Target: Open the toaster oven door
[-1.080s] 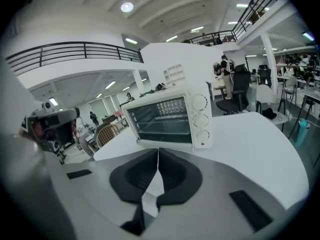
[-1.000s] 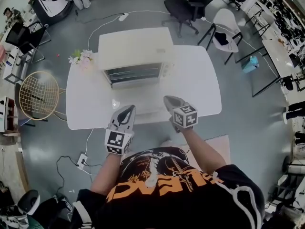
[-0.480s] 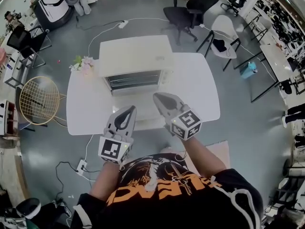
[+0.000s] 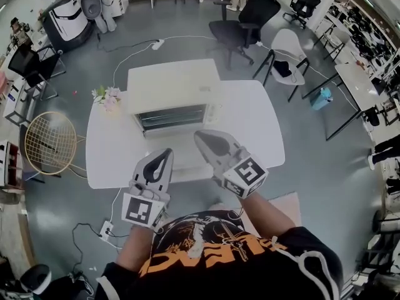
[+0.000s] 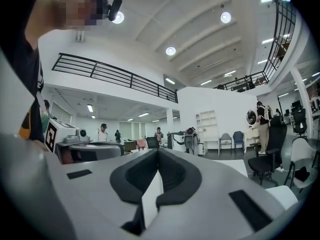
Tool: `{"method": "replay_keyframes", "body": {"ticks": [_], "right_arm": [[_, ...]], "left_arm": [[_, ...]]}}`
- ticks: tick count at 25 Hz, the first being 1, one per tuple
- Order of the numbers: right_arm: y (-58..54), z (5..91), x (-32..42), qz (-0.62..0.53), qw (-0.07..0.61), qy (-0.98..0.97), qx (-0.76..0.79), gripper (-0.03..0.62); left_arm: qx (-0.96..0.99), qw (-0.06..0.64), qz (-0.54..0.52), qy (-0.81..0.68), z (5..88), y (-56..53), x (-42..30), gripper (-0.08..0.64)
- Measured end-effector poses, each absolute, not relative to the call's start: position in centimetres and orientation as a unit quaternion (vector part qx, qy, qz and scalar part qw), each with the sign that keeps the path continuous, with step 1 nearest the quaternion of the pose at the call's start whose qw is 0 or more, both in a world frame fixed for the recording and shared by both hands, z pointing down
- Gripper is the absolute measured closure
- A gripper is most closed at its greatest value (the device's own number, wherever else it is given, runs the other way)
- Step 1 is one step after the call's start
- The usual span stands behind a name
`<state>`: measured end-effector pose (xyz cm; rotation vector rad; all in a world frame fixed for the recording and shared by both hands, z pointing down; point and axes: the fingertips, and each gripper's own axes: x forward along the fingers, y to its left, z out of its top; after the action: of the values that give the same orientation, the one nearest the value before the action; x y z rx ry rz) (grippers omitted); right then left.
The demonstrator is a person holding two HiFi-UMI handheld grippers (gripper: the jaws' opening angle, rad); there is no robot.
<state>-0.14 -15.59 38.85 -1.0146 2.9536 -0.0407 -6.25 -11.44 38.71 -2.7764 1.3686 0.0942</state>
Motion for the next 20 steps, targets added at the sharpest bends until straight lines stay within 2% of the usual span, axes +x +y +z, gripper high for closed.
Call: {"method": "replay_keyframes", "body": {"ticks": [9, 20], "right_arm": [[-14.2, 35.5, -0.2, 0.023, 0.031, 0.947, -0.319, 0.578], [-14.1, 35.7, -0.1, 0.029, 0.022, 0.946, -0.321, 0.578]], "left_arm": [[-0.897, 0.051, 0.041, 0.438, 35.9, -10.6, -6.8, 0.538], [-0.896, 0.057, 0.055, 0.436, 34.6, -10.4, -7.0, 0.538]]}}
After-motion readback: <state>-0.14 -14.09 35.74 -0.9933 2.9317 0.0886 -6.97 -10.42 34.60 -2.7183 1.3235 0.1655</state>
